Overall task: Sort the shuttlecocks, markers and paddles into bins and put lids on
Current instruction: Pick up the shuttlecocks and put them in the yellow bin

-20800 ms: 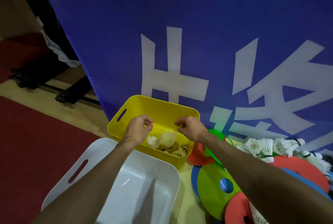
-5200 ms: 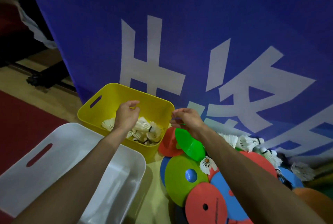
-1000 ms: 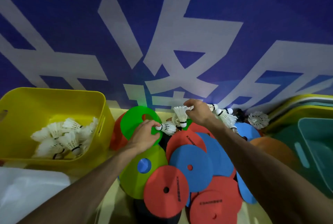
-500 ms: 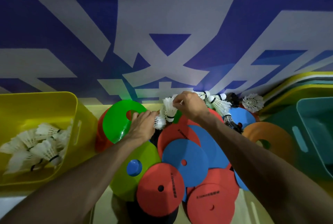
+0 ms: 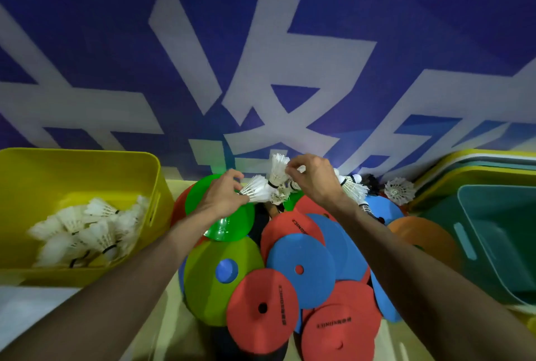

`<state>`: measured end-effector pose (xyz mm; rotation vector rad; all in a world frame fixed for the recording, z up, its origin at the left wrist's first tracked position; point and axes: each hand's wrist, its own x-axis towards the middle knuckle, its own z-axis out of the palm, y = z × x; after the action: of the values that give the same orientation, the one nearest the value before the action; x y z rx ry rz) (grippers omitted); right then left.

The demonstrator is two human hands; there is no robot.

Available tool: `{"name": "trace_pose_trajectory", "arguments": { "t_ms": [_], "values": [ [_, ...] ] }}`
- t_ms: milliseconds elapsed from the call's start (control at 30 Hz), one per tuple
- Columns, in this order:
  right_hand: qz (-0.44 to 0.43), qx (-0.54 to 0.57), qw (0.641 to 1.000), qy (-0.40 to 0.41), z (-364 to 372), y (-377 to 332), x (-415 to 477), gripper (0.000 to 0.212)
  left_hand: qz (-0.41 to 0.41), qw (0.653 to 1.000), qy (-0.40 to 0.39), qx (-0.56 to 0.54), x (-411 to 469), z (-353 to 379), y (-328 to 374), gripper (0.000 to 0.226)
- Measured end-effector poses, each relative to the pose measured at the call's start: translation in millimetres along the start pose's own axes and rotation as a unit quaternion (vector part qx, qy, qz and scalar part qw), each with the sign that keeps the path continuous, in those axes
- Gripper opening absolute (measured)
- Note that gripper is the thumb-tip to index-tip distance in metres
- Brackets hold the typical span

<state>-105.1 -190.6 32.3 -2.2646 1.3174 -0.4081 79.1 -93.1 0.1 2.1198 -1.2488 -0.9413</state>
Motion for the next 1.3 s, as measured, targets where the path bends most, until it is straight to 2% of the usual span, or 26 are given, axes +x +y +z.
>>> {"name": "trace_pose_trajectory", "arguments": {
  "t_ms": [133, 333, 667, 900, 1067, 1167, 1300],
  "values": [
    [-0.014, 0.017, 1.000, 0.018, -6.9, -30.6, -7.2, 0.015, 0.001, 0.995, 0.063, -0.072, -25.6, -40.0, 1.7, 0.049],
    [-0.065, 0.056, 0.996, 0.015, 1.2, -84.4, -26.4, 0.013, -0.012, 0.963, 0.155, -0.219, -68.7, -97.9, -19.8, 0.044],
    [-0.053, 0.208, 0.975, -0.051, 65.4, -177.6, -41.4, 0.010, -0.048, 0.916, 0.306, -0.256, -147.3, -158.5, -84.9, 0.042],
    [-0.021, 0.273, 0.959, -0.076, 98.2, -220.5, -45.5, 0.016, -0.073, 0.904, 0.341, -0.248, -166.4, -172.8, -122.7, 0.033],
    [-0.002, 0.341, 0.934, -0.107, 114.7, -236.6, -44.0, 0.020, -0.080, 0.883, 0.368, -0.281, -172.2, -181.8, -129.0, 0.044],
    [-0.003, 0.339, 0.932, -0.127, 111.8, -235.8, -41.5, 0.032, -0.068, 0.880, 0.369, -0.291, -171.5, -179.7, -122.3, 0.042],
    [-0.021, 0.308, 0.940, -0.144, 98.2, -220.7, -36.6, 0.032, -0.055, 0.888, 0.355, -0.286, -163.8, -169.3, -108.0, 0.037]
  ]
}}
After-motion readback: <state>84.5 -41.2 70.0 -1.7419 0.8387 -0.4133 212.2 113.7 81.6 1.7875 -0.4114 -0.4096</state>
